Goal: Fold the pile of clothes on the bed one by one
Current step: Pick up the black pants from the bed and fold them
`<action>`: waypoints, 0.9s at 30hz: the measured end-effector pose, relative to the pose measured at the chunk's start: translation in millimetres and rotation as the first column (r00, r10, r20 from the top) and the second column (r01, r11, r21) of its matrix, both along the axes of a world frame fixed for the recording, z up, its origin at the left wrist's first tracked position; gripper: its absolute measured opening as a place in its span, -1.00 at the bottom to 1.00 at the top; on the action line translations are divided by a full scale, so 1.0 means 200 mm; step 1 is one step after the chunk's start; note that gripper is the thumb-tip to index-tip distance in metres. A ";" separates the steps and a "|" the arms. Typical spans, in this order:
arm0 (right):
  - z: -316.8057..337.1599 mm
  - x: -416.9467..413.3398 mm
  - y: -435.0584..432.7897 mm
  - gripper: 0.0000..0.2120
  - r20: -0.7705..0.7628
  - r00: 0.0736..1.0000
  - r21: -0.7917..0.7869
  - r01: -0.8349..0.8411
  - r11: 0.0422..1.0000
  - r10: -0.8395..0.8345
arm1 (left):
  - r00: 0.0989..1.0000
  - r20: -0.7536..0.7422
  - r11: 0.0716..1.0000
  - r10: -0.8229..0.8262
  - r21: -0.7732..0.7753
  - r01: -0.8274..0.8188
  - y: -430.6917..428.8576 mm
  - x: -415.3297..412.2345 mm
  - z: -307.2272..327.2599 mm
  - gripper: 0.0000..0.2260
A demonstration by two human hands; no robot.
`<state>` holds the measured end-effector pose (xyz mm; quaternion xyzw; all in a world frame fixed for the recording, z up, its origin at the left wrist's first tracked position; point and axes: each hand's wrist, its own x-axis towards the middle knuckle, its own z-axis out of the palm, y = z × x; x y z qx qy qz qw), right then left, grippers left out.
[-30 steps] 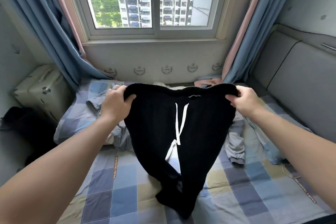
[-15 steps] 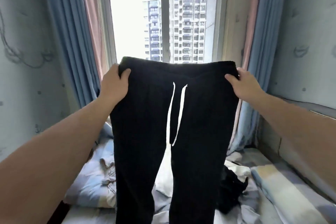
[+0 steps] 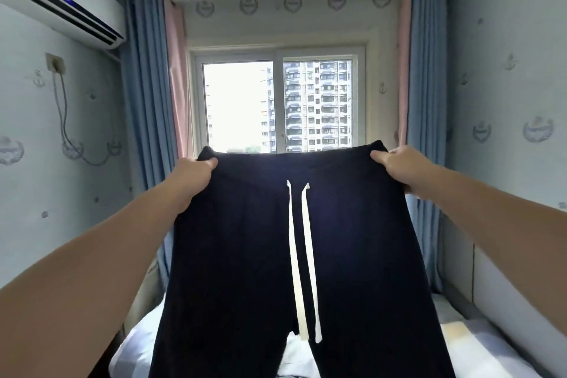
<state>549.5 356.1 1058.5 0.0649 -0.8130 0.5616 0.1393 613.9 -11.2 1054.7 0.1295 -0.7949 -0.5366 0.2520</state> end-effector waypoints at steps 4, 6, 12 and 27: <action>-0.06 0.12 0.04 -0.73 0.100 0.994 -0.077 -0.046 0.996 0.054 | 0.995 0.096 0.994 -0.027 0.110 0.016 0.16 0.04 -0.06 -0.83; -0.08 0.18 0.05 -0.74 0.105 0.991 -0.095 -0.074 0.993 0.084 | 0.990 0.107 0.980 -0.087 0.186 0.066 0.26 0.07 -0.09 -0.78; -0.06 0.34 0.01 -0.80 -0.020 0.977 -0.086 -0.213 0.973 0.212 | 0.937 -0.077 0.862 -0.340 0.372 0.344 0.69 0.20 -0.08 -0.82; 0.11 0.67 -0.07 -0.77 -0.285 0.906 0.191 -0.265 0.945 0.312 | 0.668 -0.353 0.693 -0.655 0.071 0.717 0.89 0.39 -0.06 -0.48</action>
